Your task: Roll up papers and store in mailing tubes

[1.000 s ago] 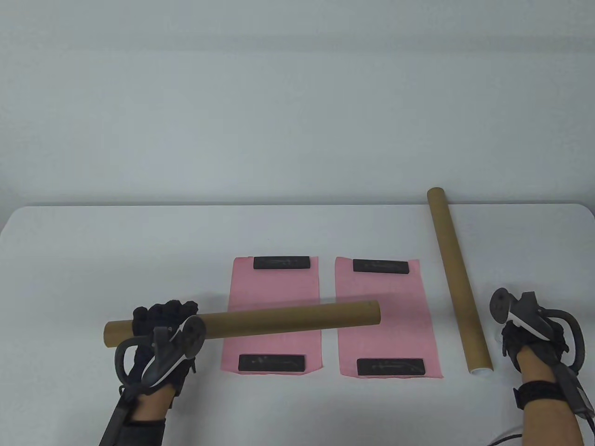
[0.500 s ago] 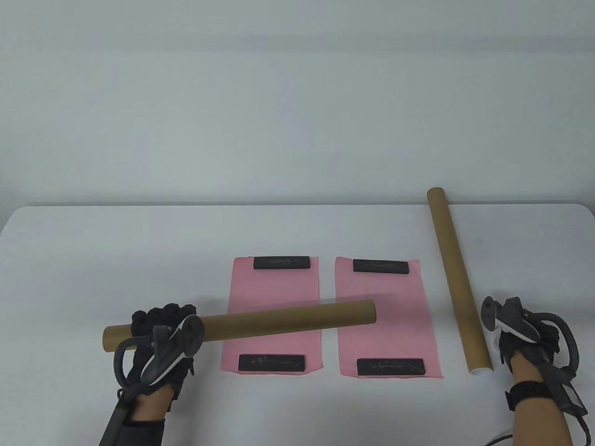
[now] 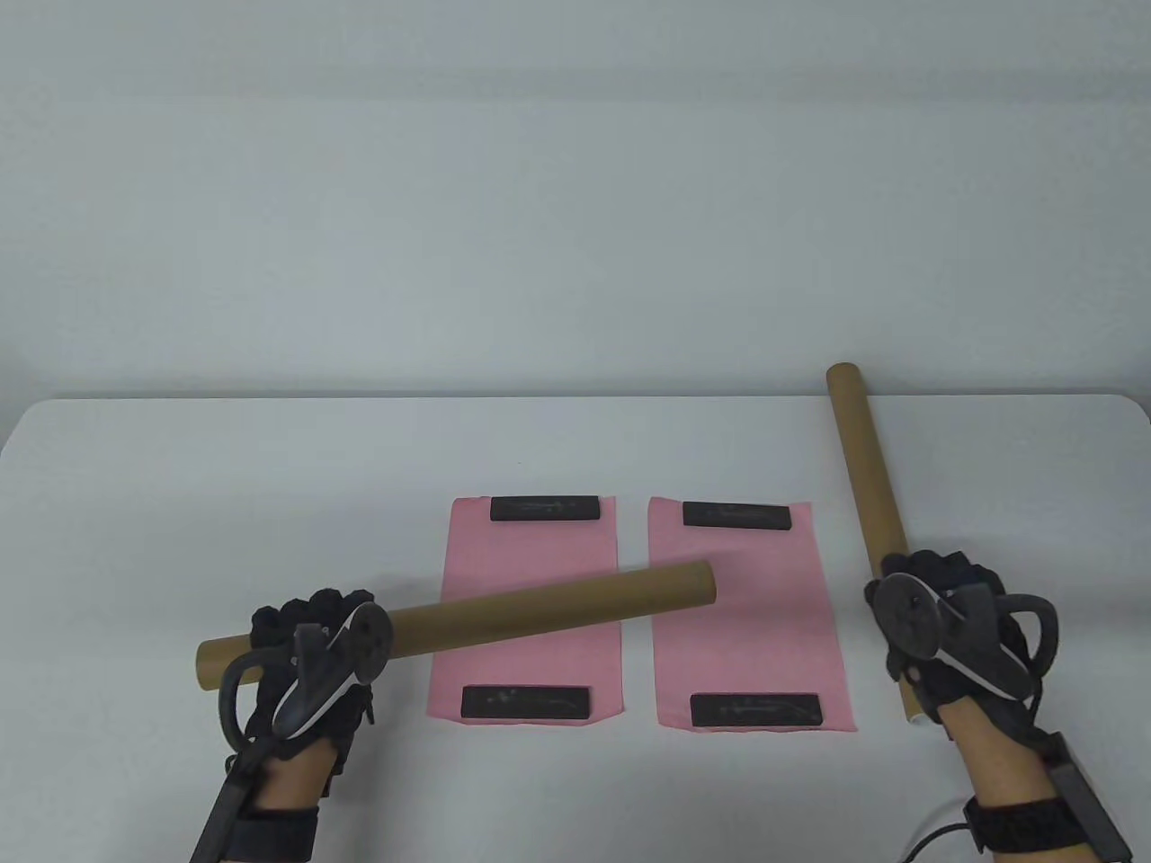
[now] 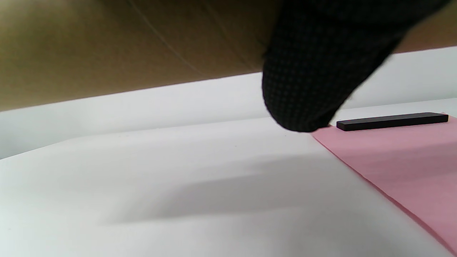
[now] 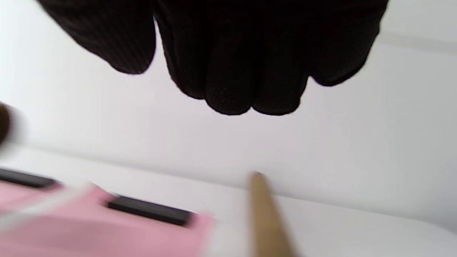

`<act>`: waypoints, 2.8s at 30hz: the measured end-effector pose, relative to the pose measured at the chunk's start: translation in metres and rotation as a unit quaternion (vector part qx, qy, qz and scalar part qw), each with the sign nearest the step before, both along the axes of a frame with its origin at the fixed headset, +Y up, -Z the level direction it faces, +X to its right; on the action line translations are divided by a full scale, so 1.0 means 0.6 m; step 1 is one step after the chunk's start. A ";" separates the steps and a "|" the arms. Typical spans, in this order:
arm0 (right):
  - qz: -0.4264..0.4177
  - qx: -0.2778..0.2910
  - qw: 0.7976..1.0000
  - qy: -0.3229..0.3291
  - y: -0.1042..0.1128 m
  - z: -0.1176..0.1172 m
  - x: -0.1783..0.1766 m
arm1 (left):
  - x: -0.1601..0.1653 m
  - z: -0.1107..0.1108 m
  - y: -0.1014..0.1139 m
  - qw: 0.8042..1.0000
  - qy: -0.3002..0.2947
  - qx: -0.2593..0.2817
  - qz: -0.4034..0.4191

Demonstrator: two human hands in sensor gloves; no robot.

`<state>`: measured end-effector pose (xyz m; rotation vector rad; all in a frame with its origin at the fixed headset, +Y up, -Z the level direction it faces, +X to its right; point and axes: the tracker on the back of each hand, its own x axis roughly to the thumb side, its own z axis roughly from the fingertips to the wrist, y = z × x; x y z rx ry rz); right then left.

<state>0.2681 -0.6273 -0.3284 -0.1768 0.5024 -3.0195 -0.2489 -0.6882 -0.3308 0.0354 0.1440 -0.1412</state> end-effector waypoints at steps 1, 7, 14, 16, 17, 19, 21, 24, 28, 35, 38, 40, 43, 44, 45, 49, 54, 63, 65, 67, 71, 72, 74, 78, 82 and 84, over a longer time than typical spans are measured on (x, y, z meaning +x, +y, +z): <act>-0.024 0.009 0.999 0.025 0.000 0.014 -0.026 | -0.001 -0.001 -0.001 1.000 0.002 -0.004 0.003; -0.077 -0.050 0.993 0.075 -0.083 0.024 -0.087 | -0.008 -0.005 -0.005 0.998 0.005 -0.047 0.036; -0.058 -0.034 0.993 0.100 -0.086 0.036 -0.082 | 0.001 -0.018 -0.019 0.993 0.000 -0.113 0.042; -0.057 -0.051 0.991 0.109 -0.089 0.037 -0.084 | 0.009 -0.024 -0.034 0.987 0.000 -0.145 0.069; -0.053 -0.052 0.991 0.112 -0.091 0.038 -0.086 | 0.016 -0.026 -0.042 0.982 0.000 -0.171 0.084; -0.041 -0.058 0.990 0.118 -0.094 0.039 -0.090 | 0.025 -0.028 -0.051 0.976 0.004 -0.192 0.101; -0.037 -0.057 0.990 0.122 -0.093 0.040 -0.092 | 0.031 -0.032 -0.058 0.972 0.014 -0.204 0.115; -0.043 -0.048 0.990 0.126 -0.087 0.044 -0.090 | 0.034 -0.039 -0.068 0.956 0.021 -0.242 0.162; -0.054 -0.054 0.988 0.132 -0.084 0.044 -0.087 | 0.032 -0.048 -0.077 0.949 0.051 -0.252 0.181; -0.050 -0.054 0.987 0.145 -0.084 0.051 -0.095 | 0.016 -0.095 -0.086 0.943 0.144 -0.262 0.149; -0.050 -0.082 0.981 0.167 -0.093 0.044 -0.097 | 0.004 -0.124 -0.088 0.932 0.187 -0.270 0.153; -0.058 -0.090 0.981 0.159 -0.099 0.039 -0.096 | 0.000 -0.139 -0.089 0.928 0.214 -0.270 0.143; -0.051 -0.089 0.983 0.150 -0.101 0.037 -0.094 | -0.004 -0.156 -0.094 0.918 0.236 -0.279 0.153; -0.051 -0.089 0.983 0.150 -0.100 0.037 -0.094 | -0.006 -0.161 -0.096 0.916 0.239 -0.282 0.151; -0.052 -0.090 0.983 0.149 -0.100 0.037 -0.093 | -0.006 -0.164 -0.097 0.916 0.242 -0.283 0.151; -0.053 -0.093 0.983 0.150 -0.100 0.037 -0.092 | -0.002 -0.175 -0.103 0.914 0.249 -0.284 0.149; -0.051 -0.100 0.982 0.151 -0.101 0.037 -0.093 | 0.000 -0.180 -0.109 0.914 0.250 -0.285 0.147; -0.055 -0.109 0.980 0.155 -0.105 0.036 -0.095 | 0.001 -0.183 -0.121 0.927 0.240 -0.271 0.102; -0.054 -0.113 0.980 0.155 -0.105 0.036 -0.096 | 0.006 -0.184 -0.125 0.929 0.235 -0.271 0.092; -0.054 -0.114 0.980 0.157 -0.105 0.037 -0.096 | 0.010 -0.185 -0.129 0.931 0.231 -0.270 0.083; -0.060 -0.118 0.979 0.158 -0.107 0.036 -0.096 | 0.010 -0.189 -0.130 0.931 0.230 -0.270 0.085; -0.062 -0.121 0.978 0.159 -0.107 0.036 -0.096 | 0.011 -0.190 -0.131 0.934 0.227 -0.263 0.085; -0.074 -0.123 0.976 0.162 -0.109 0.036 -0.096 | 0.010 -0.193 -0.133 0.939 0.219 -0.252 0.079; -0.074 -0.129 0.975 0.165 -0.110 0.035 -0.098 | 0.010 -0.196 -0.133 0.934 0.225 -0.265 0.081; -0.072 -0.126 0.975 0.166 -0.110 0.036 -0.099 | 0.006 -0.193 -0.129 0.933 0.219 -0.269 0.096; -0.069 -0.127 0.976 0.165 -0.110 0.036 -0.098 | 0.004 -0.190 -0.119 0.936 0.219 -0.260 0.096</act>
